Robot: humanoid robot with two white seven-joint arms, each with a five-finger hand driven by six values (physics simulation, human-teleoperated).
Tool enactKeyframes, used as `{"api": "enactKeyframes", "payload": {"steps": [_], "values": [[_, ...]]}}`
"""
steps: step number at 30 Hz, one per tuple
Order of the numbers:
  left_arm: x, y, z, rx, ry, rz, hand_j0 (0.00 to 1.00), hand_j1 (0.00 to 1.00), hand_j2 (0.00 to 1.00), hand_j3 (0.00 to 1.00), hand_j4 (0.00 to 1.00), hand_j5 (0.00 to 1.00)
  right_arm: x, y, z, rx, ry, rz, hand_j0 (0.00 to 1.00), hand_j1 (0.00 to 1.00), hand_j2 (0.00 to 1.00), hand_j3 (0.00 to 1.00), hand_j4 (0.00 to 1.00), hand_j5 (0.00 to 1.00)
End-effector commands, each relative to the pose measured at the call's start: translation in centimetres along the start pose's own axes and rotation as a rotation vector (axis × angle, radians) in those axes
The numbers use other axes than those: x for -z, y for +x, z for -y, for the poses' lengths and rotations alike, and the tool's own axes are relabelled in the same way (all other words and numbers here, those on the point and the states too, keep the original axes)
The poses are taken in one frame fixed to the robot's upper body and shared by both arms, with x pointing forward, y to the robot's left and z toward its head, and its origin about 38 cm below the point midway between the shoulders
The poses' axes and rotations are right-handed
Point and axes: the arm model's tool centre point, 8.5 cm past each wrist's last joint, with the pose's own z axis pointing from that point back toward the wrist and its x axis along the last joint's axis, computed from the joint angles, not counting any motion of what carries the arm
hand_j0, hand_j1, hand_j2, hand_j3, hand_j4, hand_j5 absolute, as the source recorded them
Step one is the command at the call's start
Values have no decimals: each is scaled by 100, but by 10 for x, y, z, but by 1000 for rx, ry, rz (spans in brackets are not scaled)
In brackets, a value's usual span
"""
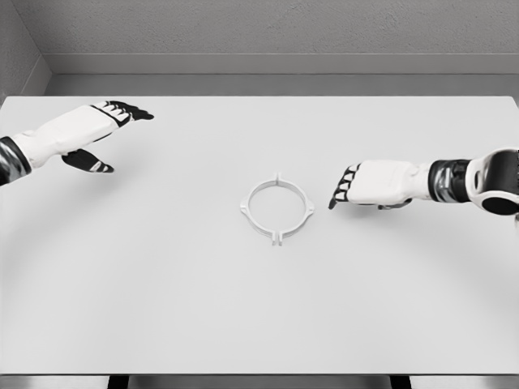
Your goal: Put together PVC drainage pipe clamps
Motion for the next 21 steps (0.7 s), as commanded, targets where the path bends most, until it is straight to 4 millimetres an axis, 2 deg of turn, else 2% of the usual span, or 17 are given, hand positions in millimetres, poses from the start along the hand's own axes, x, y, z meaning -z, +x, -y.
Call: {"api": "enactKeyframes", "payload": {"steps": [1,9,21], "values": [[-3,0,-4,6,5,0,100,100,100,100,100,100,1,3,3,-5,-6,6,83,83,83,83,83,83],[-4,-1,-4,7,4,-4,100,100,100,100,100,100,6,9,-4,4,6,24,83,83,83,83,83,83],[-4,-2,-5,7,5,-5,100,100,100,100,100,100,19,17,5,-2,-20,53,83,83,83,83,83,83]]}}
